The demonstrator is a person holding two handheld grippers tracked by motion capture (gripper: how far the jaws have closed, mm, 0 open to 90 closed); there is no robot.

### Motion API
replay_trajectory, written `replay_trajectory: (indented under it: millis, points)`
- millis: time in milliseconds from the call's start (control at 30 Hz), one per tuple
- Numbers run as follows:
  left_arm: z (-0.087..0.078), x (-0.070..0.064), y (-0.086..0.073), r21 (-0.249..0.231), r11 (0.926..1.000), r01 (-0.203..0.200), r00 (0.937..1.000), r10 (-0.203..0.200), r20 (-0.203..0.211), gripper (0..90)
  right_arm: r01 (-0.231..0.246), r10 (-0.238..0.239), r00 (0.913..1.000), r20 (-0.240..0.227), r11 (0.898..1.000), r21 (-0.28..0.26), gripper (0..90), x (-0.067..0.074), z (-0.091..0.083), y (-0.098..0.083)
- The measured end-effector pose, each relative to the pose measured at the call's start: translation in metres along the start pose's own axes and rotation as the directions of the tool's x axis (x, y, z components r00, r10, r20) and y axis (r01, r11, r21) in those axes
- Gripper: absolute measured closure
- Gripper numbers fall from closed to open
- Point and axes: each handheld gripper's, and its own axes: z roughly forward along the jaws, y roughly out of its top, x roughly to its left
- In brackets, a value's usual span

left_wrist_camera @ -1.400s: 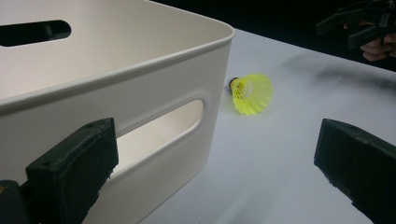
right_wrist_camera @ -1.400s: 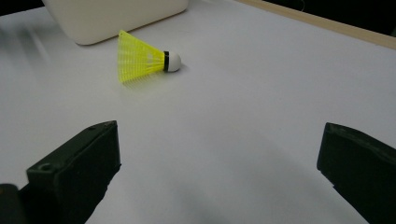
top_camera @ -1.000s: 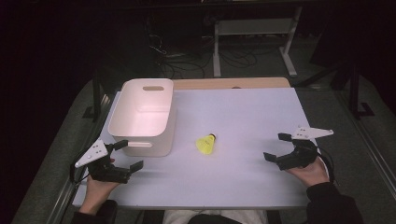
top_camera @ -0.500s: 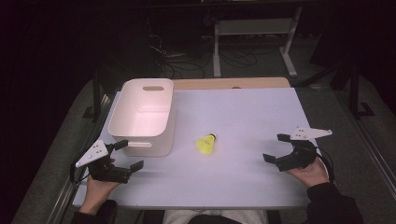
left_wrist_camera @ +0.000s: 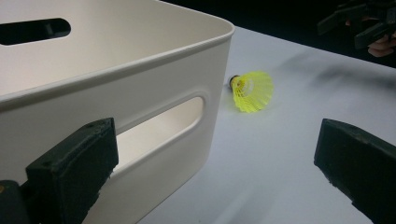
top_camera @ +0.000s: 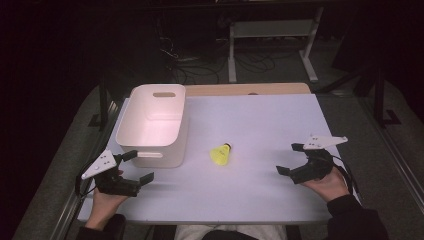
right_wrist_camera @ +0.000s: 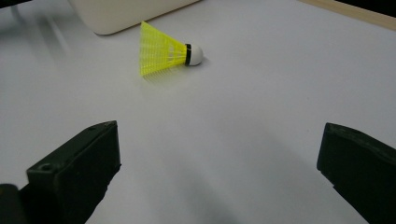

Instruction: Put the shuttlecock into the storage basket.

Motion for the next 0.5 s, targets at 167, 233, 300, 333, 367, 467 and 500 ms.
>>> replay_trajectory:
  millis: [167,233,300,333,367,467,500]
  points:
    - [0.000,0.000,0.000,0.001,1.0000,0.002,1.0000,-0.002,0.000,0.0,0.015,-0.015,0.9998,-0.011,1.000,0.009,0.0,-0.001,0.002,0.008]
    - [0.000,0.000,0.000,0.001,1.0000,0.001,1.0000,-0.001,-0.002,0.0,0.017,-0.016,0.9997,-0.017,1.000,0.016,0.0,-0.002,0.003,0.010]
    - [0.000,0.000,0.000,0.001,1.0000,0.002,1.0000,-0.002,-0.003,0.0,0.021,-0.021,0.9995,-0.024,0.999,0.023,0.0,-0.002,0.004,0.013]
    - [0.000,0.000,0.000,0.002,1.0000,0.001,1.0000,-0.001,-0.004,0.0,0.026,-0.025,0.9993,-0.027,0.999,0.025,0.0,-0.002,0.005,0.015]
    - [0.000,0.000,0.000,0.003,1.0000,-0.001,1.0000,0.001,-0.003,0.0,0.029,-0.028,0.9992,-0.029,0.999,0.025,0.0,-0.002,0.005,0.016]
    - [0.000,0.000,0.000,0.001,1.0000,-0.001,1.0000,0.001,-0.004,0.0,0.035,-0.034,0.9986,-0.041,0.999,0.032,0.0,-0.002,0.006,0.022]
    - [0.000,0.000,0.000,0.002,1.0000,0.001,1.0000,-0.001,-0.004,0.0,0.038,-0.036,0.9984,-0.044,0.999,0.037,0.0,-0.003,0.007,0.024]
